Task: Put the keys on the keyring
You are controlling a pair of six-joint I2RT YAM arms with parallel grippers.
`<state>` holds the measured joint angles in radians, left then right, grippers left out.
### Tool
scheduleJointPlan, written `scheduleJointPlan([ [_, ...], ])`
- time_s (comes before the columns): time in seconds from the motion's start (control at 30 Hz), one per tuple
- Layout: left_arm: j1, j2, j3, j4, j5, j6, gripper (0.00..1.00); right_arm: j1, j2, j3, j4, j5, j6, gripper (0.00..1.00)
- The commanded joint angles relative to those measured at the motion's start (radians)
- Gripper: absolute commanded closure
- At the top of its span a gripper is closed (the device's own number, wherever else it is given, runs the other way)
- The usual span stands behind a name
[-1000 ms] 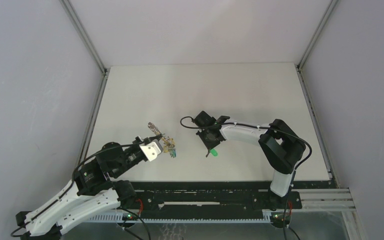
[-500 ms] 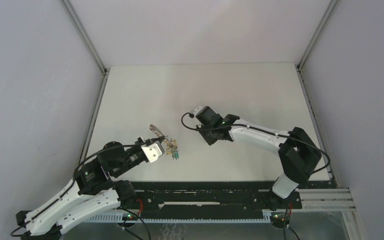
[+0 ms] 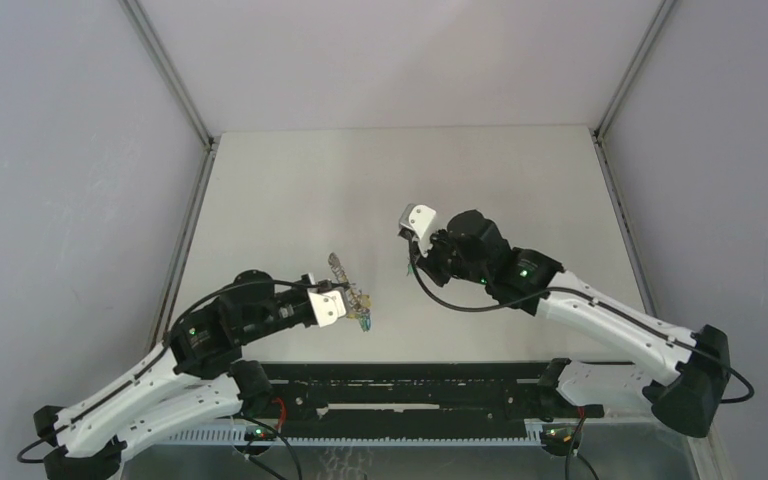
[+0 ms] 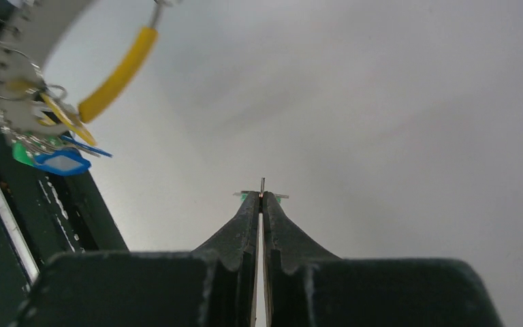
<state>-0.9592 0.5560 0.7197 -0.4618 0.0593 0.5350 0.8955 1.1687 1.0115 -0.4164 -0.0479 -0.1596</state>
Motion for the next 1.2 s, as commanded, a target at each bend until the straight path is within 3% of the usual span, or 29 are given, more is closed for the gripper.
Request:
scheduleJointPlan([
  [0.0,0.004,0.04,0.122,0.052,0.101,0.043,1.0,0.01,-0.072,-0.018,0.108,-0.119,-0.145,1.0],
  [0.37,0.004,0.12,0.176,0.051,0.171,0.087,1.0,0.04,-0.13,-0.021,0.105,-0.28,-0.342,1.0],
  [1.17,0.004,0.084,0.051,0.1,0.196,0.062,1.0,0.244,-0.101,0.007,0.105,-0.085,-0.461,1.0],
])
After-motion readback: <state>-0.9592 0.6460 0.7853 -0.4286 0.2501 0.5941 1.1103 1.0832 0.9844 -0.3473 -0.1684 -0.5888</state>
